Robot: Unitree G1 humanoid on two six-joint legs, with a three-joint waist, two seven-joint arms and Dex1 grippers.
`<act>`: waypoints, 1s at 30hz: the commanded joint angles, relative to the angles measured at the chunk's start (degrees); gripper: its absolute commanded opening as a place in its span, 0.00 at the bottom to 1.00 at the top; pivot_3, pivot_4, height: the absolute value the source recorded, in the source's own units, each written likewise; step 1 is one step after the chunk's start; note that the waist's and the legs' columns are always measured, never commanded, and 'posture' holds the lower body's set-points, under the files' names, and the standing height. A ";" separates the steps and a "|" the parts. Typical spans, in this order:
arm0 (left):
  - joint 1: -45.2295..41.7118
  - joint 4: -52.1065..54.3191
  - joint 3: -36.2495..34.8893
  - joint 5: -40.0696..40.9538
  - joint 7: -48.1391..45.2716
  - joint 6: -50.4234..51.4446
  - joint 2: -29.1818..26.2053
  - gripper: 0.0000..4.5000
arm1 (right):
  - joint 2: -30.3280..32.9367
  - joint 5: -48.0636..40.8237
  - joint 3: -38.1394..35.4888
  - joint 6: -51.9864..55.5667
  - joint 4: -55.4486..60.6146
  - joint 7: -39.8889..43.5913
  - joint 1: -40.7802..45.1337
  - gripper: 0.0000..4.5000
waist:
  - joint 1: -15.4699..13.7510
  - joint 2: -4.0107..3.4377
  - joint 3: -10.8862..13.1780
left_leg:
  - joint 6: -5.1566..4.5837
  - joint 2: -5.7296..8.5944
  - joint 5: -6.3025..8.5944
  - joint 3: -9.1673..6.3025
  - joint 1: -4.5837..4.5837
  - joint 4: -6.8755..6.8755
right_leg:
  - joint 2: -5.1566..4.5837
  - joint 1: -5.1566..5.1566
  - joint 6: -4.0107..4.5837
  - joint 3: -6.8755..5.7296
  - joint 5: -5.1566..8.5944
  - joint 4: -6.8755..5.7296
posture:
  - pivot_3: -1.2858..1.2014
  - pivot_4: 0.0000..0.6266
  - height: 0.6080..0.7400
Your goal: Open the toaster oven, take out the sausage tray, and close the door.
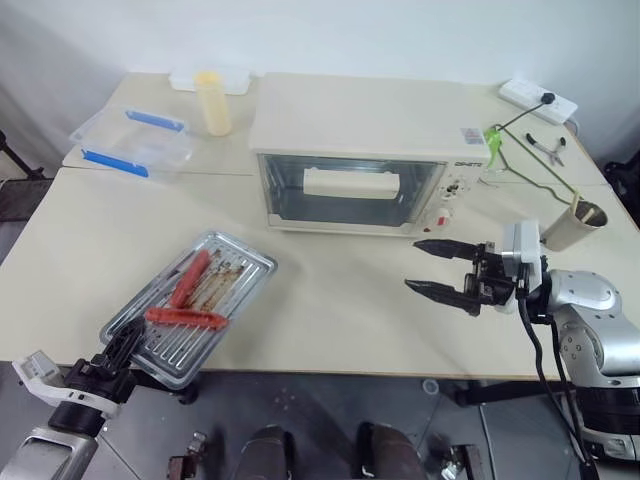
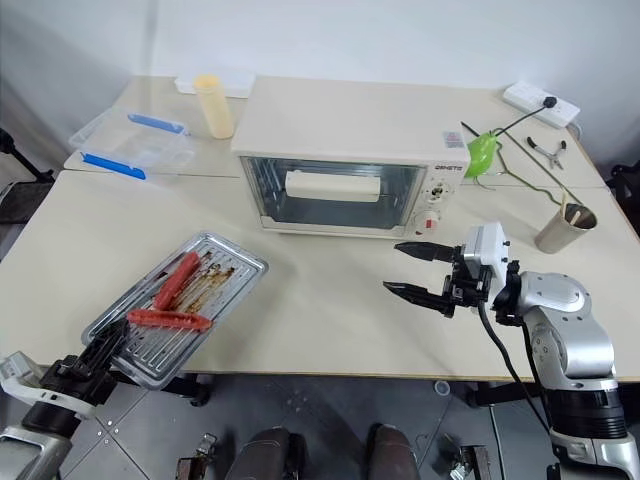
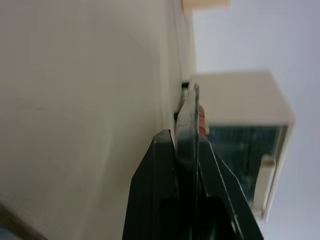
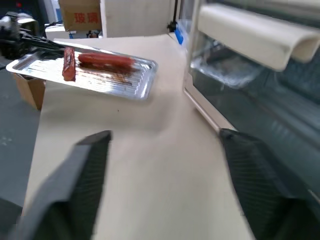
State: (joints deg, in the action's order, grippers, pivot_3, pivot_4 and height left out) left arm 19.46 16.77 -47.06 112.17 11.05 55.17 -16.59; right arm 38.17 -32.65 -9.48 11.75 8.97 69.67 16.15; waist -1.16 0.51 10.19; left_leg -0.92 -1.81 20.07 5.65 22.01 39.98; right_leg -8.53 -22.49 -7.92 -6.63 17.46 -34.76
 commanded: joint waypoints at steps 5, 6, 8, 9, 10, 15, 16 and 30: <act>-8.65 -6.86 4.76 0.83 -2.03 6.68 -5.87 0.00 | 3.51 0.03 -3.99 -2.86 3.10 -0.22 -4.40 1.00 | -0.51 -0.04 0.00 | 0.00 0.04 0.00 -0.08 0.02 -0.01 | -0.02 0.01 0.00 0.04 0.00 -0.01 | 0.52 0.24 1.00; -9.91 -7.47 5.89 0.83 -1.97 7.52 -6.61 0.00 | 4.13 0.05 -4.57 -2.78 3.46 -0.44 -5.49 1.00 | -0.58 -0.01 -0.02 | -0.02 0.07 -0.01 -0.17 0.03 0.03 | -0.02 0.03 0.00 0.09 0.00 -0.05 | 0.52 0.24 1.00; -11.65 -8.28 7.20 0.83 -2.50 9.08 -7.49 0.00 | 4.69 -0.12 -5.68 -2.59 4.18 -1.09 -7.30 1.00 | -0.38 0.01 -0.03 | -0.02 0.10 -0.01 -0.17 0.03 0.04 | -0.02 0.06 0.00 0.18 0.00 -0.04 | 0.52 0.24 1.00; -12.67 -8.58 7.97 0.83 -2.78 9.76 -8.01 0.00 | 4.94 -0.21 -6.38 -2.55 4.60 -1.46 -8.48 1.00 | -0.24 0.01 -0.03 | -0.01 0.10 0.00 -0.15 0.03 0.02 | -0.02 0.05 0.00 0.19 0.00 -0.03 | 0.52 0.24 1.00; -13.59 -8.85 8.60 0.83 -2.82 10.25 -8.47 0.00 | 5.03 -0.31 -7.04 -2.60 4.99 -1.84 -9.59 1.00 | -0.16 0.01 -0.03 | 0.00 0.09 0.00 -0.15 0.02 0.00 | -0.02 0.04 -0.01 0.18 0.00 -0.04 | 0.52 0.24 1.00; -16.50 -10.00 10.49 0.83 -5.22 13.01 -10.79 0.00 | 4.86 -0.06 -9.25 -3.26 6.72 -3.20 -14.35 1.00 | 0.17 0.00 -0.03 | 0.06 0.02 0.00 -0.06 -0.05 -0.05 | 0.04 0.00 -0.01 0.15 -0.01 -0.08 | 0.52 0.24 1.00; -16.96 -10.14 11.33 0.83 -6.80 14.29 -12.56 0.00 | 4.60 0.27 -9.92 -3.89 7.04 -3.37 -16.11 1.00 | 0.13 0.00 -0.03 | 0.06 0.02 0.00 -0.04 -0.08 -0.05 | 0.04 0.01 -0.01 0.16 0.00 -0.10 | 0.52 0.24 1.00; -29.53 -24.20 25.59 0.83 -11.46 21.18 -23.57 0.00 | 4.61 -0.65 -13.12 -6.09 10.59 -5.94 -24.22 1.00 | -0.50 -0.10 -0.03 | 0.07 0.05 0.01 0.02 -0.14 -0.06 | 0.03 0.00 -0.01 0.34 0.00 -0.16 | 0.52 0.24 1.00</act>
State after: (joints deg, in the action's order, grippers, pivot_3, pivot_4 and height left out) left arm -7.97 -5.26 -22.76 112.13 -0.64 75.89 -40.44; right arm 42.30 -32.15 -20.23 6.28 16.81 64.07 -7.53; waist -1.66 0.41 10.15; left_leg -0.86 -1.71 20.07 5.60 21.87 39.94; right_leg -8.52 -22.48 -7.93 -6.29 17.46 -34.97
